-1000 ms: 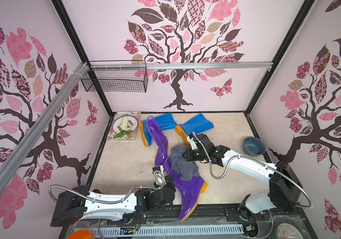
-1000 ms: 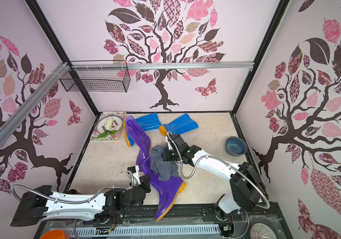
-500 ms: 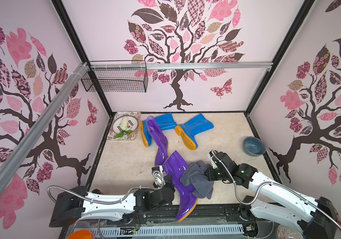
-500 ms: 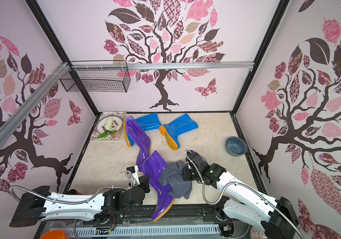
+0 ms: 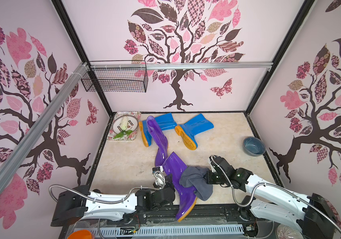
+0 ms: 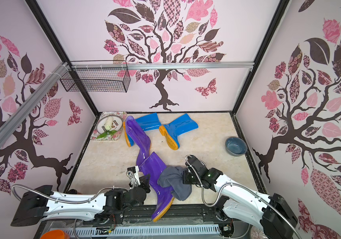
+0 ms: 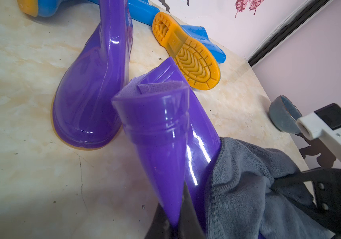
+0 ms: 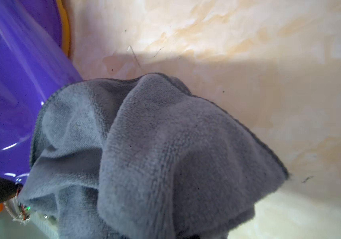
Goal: Wipe the rubber boots with a cloth
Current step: Wipe the dirt off the rubber boot.
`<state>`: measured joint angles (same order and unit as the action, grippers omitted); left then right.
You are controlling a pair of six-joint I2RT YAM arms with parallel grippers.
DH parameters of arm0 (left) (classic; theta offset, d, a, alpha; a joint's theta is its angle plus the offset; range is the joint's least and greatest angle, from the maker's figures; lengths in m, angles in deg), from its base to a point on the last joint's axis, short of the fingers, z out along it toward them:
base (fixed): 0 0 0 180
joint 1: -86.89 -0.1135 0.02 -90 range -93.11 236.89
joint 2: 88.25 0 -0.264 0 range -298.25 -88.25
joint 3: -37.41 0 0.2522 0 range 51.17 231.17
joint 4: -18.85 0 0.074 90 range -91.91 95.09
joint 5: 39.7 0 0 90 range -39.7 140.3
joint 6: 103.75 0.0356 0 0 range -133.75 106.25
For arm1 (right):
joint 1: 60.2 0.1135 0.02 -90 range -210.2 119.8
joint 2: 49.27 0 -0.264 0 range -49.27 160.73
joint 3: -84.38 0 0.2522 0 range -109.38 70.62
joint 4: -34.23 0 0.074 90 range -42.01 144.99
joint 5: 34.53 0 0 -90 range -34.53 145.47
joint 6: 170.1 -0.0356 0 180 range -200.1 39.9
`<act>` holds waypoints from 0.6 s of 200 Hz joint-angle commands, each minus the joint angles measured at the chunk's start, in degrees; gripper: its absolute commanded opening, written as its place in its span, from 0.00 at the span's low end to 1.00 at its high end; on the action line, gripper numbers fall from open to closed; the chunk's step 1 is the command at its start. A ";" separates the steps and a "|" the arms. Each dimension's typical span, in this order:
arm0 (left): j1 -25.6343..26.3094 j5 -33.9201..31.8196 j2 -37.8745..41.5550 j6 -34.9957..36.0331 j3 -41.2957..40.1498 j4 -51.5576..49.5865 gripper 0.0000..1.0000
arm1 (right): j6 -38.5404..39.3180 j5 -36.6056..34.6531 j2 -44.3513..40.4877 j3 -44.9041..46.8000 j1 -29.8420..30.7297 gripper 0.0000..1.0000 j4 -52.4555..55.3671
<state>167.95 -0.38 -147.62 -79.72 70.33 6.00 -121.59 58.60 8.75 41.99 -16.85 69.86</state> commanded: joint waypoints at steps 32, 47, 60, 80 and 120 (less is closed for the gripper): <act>0.24 -0.93 0.33 -0.04 1.76 1.29 0.00 | 1.55 -7.55 10.86 -1.56 -1.63 0.00 -0.88; 0.24 -1.18 0.14 -0.11 1.76 1.38 0.00 | 3.69 -4.61 10.97 -6.68 0.39 0.00 2.14; 0.16 -1.33 0.09 -0.10 1.82 1.57 0.00 | 3.95 -7.18 7.32 -10.38 5.90 0.00 3.09; 0.20 -1.55 0.07 -0.20 1.72 1.99 0.00 | 2.14 -3.79 3.34 -12.43 9.13 0.00 1.18; 0.24 -1.58 0.13 -0.12 1.51 2.20 0.00 | 0.01 -4.30 5.39 -7.79 8.89 0.00 -2.33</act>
<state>167.95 -0.42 -147.64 -79.79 70.33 6.11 -120.00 54.84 12.38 30.98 -7.62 68.46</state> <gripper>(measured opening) 0.049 0.100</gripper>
